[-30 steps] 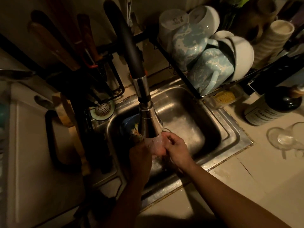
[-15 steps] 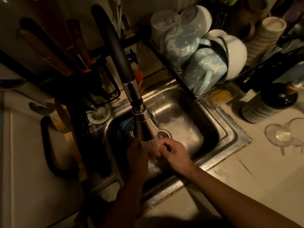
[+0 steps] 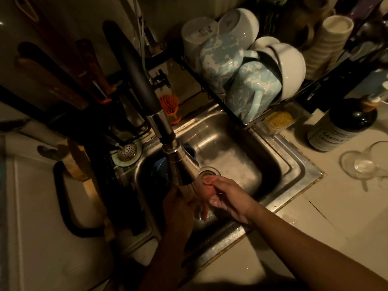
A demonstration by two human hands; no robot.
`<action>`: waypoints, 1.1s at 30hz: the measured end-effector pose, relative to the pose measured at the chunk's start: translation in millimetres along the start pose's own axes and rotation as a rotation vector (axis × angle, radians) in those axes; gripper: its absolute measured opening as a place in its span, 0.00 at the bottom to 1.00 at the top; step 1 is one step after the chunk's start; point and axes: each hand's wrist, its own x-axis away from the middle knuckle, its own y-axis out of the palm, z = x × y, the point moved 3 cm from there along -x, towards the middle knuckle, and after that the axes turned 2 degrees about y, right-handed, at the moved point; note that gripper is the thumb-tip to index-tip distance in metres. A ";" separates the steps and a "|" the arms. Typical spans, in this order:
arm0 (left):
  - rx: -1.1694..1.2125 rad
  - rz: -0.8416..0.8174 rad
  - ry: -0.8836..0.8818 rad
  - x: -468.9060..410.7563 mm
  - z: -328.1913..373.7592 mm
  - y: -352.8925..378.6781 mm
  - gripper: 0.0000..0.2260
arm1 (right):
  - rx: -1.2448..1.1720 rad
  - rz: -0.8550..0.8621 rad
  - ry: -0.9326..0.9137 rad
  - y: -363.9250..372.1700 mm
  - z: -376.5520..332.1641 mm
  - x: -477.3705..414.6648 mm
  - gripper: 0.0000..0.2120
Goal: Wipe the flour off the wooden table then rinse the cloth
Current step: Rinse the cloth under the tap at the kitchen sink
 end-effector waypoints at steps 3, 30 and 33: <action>-0.089 0.124 0.072 2.6 -6.3 -8.4 0.11 | 0.183 0.045 -0.270 10.4 3.1 6.5 0.12; -0.395 -0.210 0.155 -25.6 118.7 18.4 0.10 | 0.187 0.059 -0.460 9.1 -27.1 8.5 0.07; -0.432 -0.215 0.235 -65.6 150.6 33.3 0.10 | 0.040 0.060 -0.392 6.1 -42.0 8.7 0.08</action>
